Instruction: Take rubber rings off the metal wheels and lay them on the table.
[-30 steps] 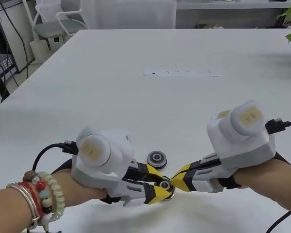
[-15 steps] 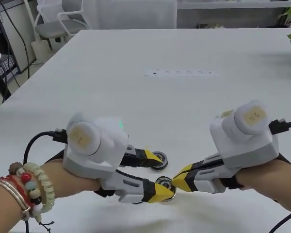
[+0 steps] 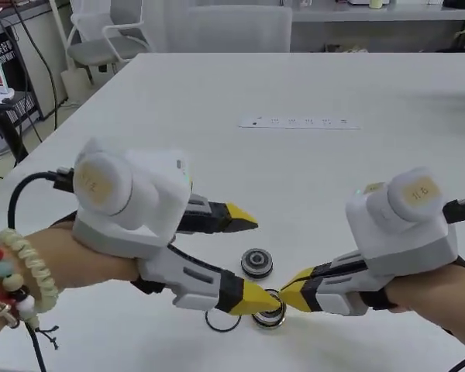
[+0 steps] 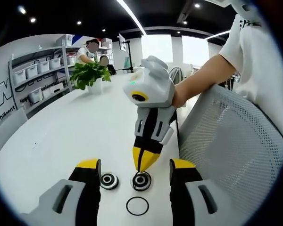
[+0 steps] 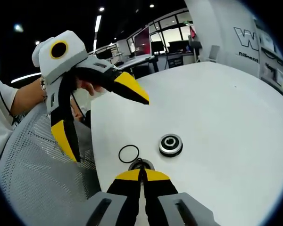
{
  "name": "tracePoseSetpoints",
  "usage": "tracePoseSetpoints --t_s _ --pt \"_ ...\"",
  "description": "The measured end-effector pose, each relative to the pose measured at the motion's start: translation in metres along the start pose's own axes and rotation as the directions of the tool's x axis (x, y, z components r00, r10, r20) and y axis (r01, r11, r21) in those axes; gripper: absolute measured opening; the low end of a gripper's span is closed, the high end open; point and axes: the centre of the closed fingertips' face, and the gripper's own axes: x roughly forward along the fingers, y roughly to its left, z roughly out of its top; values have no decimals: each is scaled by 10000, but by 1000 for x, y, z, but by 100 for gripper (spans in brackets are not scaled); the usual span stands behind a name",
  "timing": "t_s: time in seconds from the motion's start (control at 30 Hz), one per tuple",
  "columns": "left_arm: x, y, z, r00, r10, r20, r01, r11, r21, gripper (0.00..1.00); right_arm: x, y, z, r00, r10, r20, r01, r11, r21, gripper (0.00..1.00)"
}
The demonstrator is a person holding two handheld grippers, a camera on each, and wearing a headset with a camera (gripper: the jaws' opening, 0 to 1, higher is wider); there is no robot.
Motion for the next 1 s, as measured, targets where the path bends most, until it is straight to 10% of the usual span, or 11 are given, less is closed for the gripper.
tracePoseSetpoints --t_s 0.4,1.0 --pt "-38 -8 -11 9984 236 -510 -233 9997 77 78 -4 2 4 9998 109 144 -111 9999 120 0" --pt "-89 -9 -28 9915 1286 -188 -1298 9867 -983 88 -17 -12 18 9946 -241 1013 144 9953 954 0"
